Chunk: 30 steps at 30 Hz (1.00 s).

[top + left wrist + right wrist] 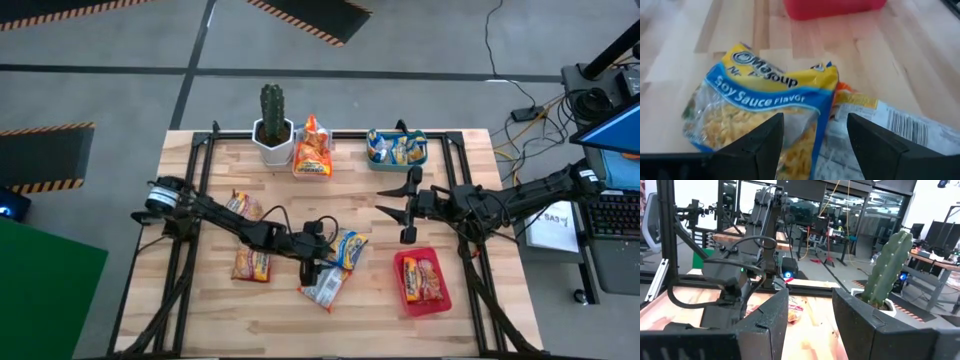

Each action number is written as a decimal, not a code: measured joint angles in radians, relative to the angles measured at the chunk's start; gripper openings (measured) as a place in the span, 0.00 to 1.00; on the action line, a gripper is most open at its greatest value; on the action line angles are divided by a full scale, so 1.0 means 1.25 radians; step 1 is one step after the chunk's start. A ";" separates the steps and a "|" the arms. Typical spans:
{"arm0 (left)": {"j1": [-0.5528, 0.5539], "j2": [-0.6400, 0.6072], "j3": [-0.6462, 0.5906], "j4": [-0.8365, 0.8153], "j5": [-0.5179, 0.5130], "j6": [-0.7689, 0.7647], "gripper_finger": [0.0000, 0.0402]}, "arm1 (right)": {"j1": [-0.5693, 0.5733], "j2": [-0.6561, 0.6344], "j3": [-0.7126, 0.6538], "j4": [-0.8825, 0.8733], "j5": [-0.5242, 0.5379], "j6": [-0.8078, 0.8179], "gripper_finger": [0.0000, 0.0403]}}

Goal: Sort Maruchan noodles
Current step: Put the blue noodle pack into the green bin

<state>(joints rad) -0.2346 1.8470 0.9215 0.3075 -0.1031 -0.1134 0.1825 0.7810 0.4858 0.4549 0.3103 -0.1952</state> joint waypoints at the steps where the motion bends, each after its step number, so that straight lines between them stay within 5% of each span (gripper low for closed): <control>1: 0.001 0.008 0.000 0.011 0.001 0.003 0.50 | 0.000 0.000 0.000 -0.002 0.000 0.001 0.36; 12: 0.019 0.037 0.000 0.017 -0.035 0.016 0.48 | 0.000 0.012 0.000 -0.018 0.001 0.054 0.36; 23: 0.019 0.058 0.000 0.019 -0.011 0.056 0.06 | 0.020 0.063 0.000 -0.047 -0.003 0.169 0.36; 30: 0.022 0.033 0.000 0.014 -0.010 0.060 0.01 | 0.093 0.130 0.000 -0.045 0.002 0.194 0.36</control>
<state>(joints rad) -0.2073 1.8889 0.9215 0.3246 -0.1158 -0.0380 0.2985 0.9441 0.4858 0.3984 0.3134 0.0476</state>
